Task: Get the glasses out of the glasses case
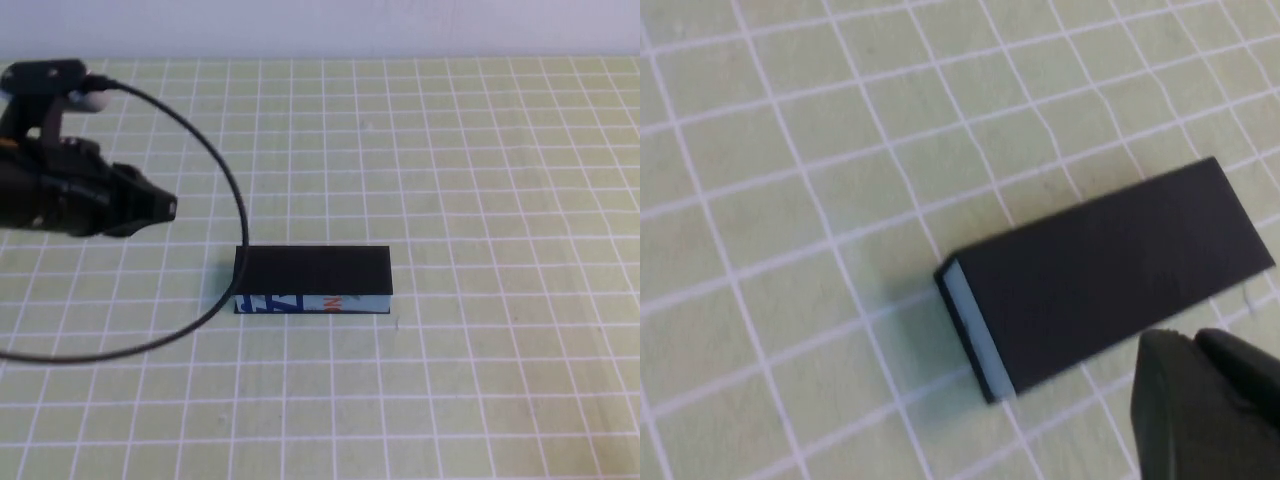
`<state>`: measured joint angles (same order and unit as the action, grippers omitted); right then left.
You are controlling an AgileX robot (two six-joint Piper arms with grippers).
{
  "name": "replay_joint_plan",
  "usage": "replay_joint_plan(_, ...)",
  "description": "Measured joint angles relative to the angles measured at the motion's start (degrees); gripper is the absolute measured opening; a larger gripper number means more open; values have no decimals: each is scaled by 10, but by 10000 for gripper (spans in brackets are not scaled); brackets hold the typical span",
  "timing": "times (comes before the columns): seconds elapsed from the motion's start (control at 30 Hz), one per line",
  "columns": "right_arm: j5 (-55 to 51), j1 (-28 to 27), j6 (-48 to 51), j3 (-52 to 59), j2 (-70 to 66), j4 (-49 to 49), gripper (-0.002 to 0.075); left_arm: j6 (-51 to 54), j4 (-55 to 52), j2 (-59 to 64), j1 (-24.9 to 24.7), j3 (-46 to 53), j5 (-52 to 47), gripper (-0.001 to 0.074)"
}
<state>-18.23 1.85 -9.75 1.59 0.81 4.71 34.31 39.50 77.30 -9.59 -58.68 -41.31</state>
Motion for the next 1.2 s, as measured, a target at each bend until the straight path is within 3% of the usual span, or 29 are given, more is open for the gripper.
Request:
replay_joint_plan(0.23,0,0,0,0,0,0,-18,72,56,190,0,-144,-19,-4)
replay_joint_plan(0.43,0,0,0,0,0,0,-18,106,76,297,-13,-212,-26,-4)
replay_joint_plan(0.67,0,0,0,0,0,0,-18,132,83,358,-41,-242,1,-4)
replay_joint_plan(0.97,7,0,0,0,0,-2,-18,141,85,415,-44,-251,11,-4)
replay_joint_plan(1.2,114,0,-1,0,0,-143,-18,146,88,430,-44,-251,13,-4)
